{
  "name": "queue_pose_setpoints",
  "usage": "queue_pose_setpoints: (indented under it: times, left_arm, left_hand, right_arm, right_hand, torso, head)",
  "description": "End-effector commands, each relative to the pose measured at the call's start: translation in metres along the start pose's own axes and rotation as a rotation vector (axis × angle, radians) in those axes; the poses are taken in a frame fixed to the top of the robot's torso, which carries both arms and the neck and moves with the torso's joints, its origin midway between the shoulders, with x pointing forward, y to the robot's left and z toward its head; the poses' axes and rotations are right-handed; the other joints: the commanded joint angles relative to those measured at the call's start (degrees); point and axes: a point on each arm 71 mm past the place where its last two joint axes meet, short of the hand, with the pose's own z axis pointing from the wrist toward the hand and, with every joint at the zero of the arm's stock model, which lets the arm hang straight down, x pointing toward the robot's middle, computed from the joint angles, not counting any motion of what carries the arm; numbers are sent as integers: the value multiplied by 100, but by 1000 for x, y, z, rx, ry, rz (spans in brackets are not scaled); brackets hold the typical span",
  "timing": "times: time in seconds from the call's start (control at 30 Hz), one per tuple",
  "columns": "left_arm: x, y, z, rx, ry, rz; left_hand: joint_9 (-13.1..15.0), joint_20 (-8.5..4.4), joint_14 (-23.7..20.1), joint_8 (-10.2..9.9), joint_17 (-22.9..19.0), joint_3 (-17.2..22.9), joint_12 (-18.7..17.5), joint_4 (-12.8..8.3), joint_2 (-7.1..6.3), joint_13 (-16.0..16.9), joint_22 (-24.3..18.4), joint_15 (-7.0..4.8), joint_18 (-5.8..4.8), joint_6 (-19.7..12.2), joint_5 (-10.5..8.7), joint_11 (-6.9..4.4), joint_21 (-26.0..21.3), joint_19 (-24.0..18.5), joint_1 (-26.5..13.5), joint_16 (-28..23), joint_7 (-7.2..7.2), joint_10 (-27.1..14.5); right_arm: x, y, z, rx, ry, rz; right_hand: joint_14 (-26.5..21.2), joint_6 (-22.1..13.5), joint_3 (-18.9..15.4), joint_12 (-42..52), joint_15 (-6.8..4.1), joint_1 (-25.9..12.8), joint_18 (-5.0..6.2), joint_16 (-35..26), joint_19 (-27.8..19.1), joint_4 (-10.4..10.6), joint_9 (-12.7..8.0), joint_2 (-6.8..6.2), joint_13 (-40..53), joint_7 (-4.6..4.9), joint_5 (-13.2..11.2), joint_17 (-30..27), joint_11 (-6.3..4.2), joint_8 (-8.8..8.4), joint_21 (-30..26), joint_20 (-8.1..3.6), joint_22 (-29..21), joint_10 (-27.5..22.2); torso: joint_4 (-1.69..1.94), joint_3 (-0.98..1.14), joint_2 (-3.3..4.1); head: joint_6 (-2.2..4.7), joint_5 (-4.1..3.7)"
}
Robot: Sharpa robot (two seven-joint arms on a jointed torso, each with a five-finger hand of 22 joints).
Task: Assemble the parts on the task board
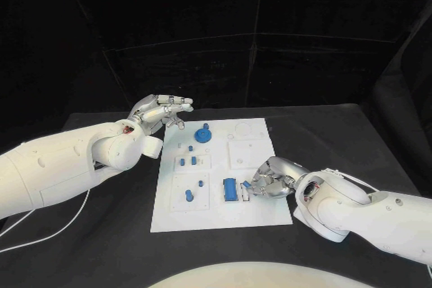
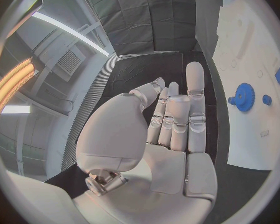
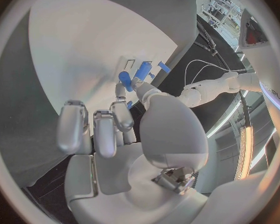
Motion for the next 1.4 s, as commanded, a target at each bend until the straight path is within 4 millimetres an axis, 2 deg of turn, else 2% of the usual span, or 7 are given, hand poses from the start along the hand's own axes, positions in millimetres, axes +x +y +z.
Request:
queue_pose_setpoints:
  times: [0.03, 0.3, 0.57, 1.0, 1.07, 1.3, 1.4]
  left_arm:
    - [2, -1, 0, 7, 20, 3]
    - [2, -1, 0, 3, 22, 3]
    - [2, -1, 0, -1, 23, 4]
    - [2, 0, 0, -3, 26, 4]
    - [2, 0, 0, -3, 26, 4]
    - [2, 0, 0, -5, 28, 3]
    - [2, 0, 0, -6, 29, 2]
  left_hand:
    - [0, 47, -24, 37, -9, -20, 31, 0, 32, 8, -8, 29, 29, -54, 0, 5, -40, -6, -45, 27, -1, -36]
    - [-1, 48, -26, 37, -13, -19, 35, -6, 28, 8, -10, 29, 29, -61, 0, 6, -41, -6, -40, 27, 0, -44]
    - [-1, 48, -26, 38, -9, -17, 39, -14, 24, 7, -10, 29, 30, -65, 0, 6, -42, -6, -32, 31, 1, -49]
    - [-2, 47, -29, 37, -15, -15, 42, -23, 18, 7, -11, 29, 30, -70, 0, 7, -43, -5, -24, 30, 3, -55]
    - [-2, 47, -29, 37, -15, -15, 42, -23, 18, 7, -11, 29, 30, -70, 0, 7, -43, -5, -24, 30, 3, -55]
    - [-2, 47, -29, 37, -15, -15, 42, -23, 18, 7, -11, 29, 30, -70, 0, 7, -43, -5, -24, 30, 3, -55]
    - [-2, 47, -29, 37, -15, -15, 42, -23, 18, 7, -11, 29, 30, -70, 0, 7, -43, -5, -24, 30, 3, -55]
  right_arm:
    - [2, 0, 1, 23, 29, -15]
    - [5, 3, 5, 31, 31, -46]
    - [6, 2, 7, 53, 34, -65]
    - [8, 5, 12, 58, 33, -79]
    - [9, 6, 12, 55, 33, -79]
    - [10, 8, 13, 47, 38, -78]
    - [10, 8, 13, 47, 39, -78]
  right_hand:
    - [405, 65, -65, 57, -56, -91, -70, 27, 22, 40, 49, 4, 57, -22, 84, 468, -9, 61, 12, -49, 12, 69]
    - [408, 124, -214, 245, -99, -174, -73, 34, 33, 102, 135, 34, 301, -78, 248, 482, -58, 173, 17, -90, 26, 229]
    - [414, 142, -269, 316, -113, -201, -76, 48, 41, 124, 167, 39, 394, -97, 264, 508, -74, 215, 22, -104, 38, 288]
    - [413, 132, -336, 313, -120, -249, -77, 45, 45, 159, 190, 27, 398, -98, 253, 503, -78, 238, 24, -112, 42, 291]
    - [414, 124, -399, 313, -120, -299, -78, 48, 46, 196, 205, 18, 405, -96, 248, 509, -77, 254, 21, -116, 40, 295]
    - [414, 107, -720, 371, -125, -473, -81, 49, 57, 363, 277, 15, 501, -104, 456, 513, -82, 332, 23, -122, 53, 346]
    - [416, 98, -914, 384, -127, -566, -82, 52, 58, 466, 307, 3, 531, -108, 684, 520, -87, 363, 19, -125, 53, 361]
  torso:
    - [-5, 3, -2]
    - [-3, 7, -8]
    - [-4, -1, -6]
    - [4, -1, -4]
    - [-4, 2, -3]
    - [-6, 2, -2]
    - [-4, 3, -5]
  head:
    - [-9, 9]
    - [-20, 23]
    - [-25, 41]
    - [-23, 29]
    - [-32, 41]
    - [-37, 24]
    - [-49, 26]
